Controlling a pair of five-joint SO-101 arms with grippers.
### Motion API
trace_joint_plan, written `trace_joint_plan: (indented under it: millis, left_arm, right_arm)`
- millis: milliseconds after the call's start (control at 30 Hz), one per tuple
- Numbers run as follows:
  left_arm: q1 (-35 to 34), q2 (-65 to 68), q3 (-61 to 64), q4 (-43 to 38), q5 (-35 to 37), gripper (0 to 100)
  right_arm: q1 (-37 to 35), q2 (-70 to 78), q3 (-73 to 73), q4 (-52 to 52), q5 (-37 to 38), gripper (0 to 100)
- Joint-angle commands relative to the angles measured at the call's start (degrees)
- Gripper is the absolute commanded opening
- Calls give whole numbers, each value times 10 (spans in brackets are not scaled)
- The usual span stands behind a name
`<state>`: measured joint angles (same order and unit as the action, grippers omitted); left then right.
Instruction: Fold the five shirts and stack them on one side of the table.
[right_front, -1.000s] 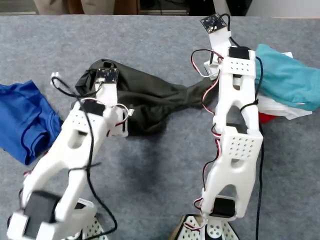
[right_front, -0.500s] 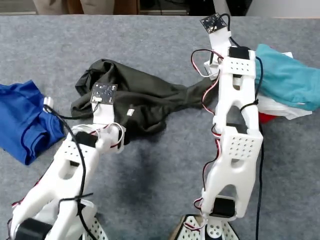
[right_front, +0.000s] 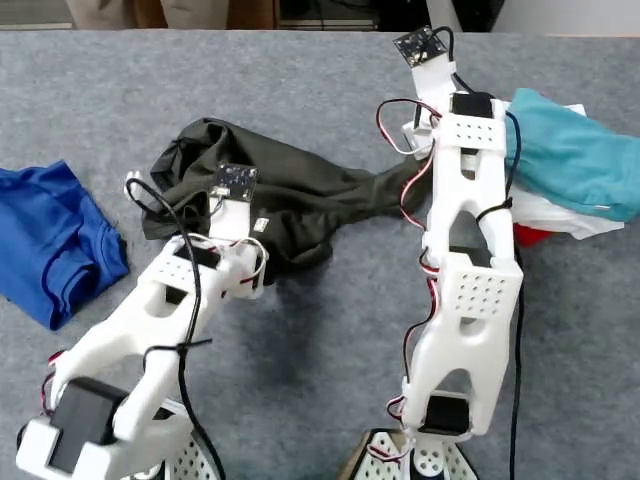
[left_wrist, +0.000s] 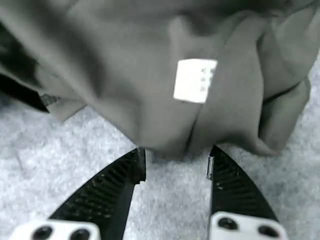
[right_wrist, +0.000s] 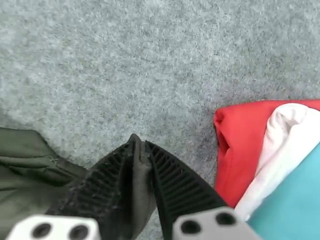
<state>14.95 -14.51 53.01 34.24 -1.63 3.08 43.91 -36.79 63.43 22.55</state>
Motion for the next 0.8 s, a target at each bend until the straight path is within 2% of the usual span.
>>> trace_joint_plan:
  millis: [0, 133, 400, 567, 767]
  left_arm:
    - [9, 11, -40, -10, 1, 197]
    - [9, 34, -59, -10, -4, 163]
    - [4, 82, -98, -7, 0, 157]
    - [9, 88, -105, -7, -3, 19]
    - [5, 80, -112, 0, -3, 18]
  right_arm:
    - [-5, -1, -23, -8, 4, 5]
    - [-4, -1, -23, -8, 4, 5]
    - [-4, -1, -23, -8, 4, 5]
    - [-4, -1, -23, -8, 4, 5]
    - [-4, -1, -23, -7, 4, 5]
